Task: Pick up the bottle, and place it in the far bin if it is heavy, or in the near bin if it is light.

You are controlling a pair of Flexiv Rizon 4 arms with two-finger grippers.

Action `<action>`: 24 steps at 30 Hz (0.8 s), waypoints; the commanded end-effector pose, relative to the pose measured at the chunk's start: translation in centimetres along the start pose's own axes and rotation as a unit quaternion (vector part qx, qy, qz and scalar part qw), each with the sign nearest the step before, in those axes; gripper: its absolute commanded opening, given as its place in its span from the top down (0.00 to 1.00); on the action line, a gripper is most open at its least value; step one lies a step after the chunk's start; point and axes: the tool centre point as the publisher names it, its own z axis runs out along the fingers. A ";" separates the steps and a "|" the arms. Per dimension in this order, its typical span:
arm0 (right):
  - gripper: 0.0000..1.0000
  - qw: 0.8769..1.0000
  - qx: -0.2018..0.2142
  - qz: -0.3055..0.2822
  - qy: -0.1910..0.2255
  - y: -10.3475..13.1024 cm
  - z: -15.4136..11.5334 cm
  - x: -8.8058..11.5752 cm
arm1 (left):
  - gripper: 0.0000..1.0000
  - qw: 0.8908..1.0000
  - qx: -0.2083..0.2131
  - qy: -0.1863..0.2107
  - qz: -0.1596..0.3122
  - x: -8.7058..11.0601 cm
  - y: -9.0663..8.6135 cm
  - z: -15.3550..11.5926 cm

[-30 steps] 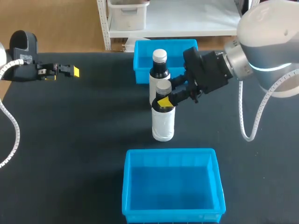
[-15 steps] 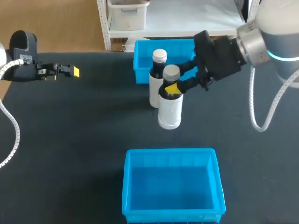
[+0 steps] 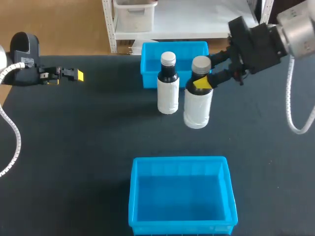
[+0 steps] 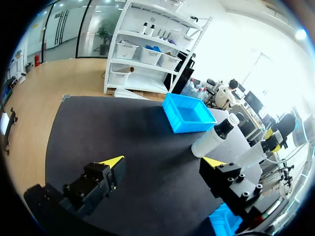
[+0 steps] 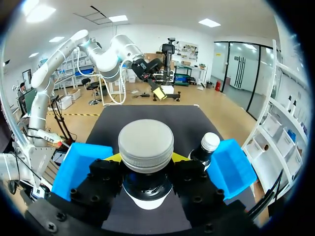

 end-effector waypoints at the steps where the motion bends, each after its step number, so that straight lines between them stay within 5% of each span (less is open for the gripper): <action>1: 1.00 1.000 0.003 0.005 -0.002 0.1 -1.7 0.4 | 0.00 1.000 0.000 0.000 0.000 0.0 0.0 0.0; 24: 1.00 0.999 0.040 0.035 0.013 -2.3 -10.6 5.1 | 0.00 1.000 0.000 0.000 0.000 0.0 0.0 0.0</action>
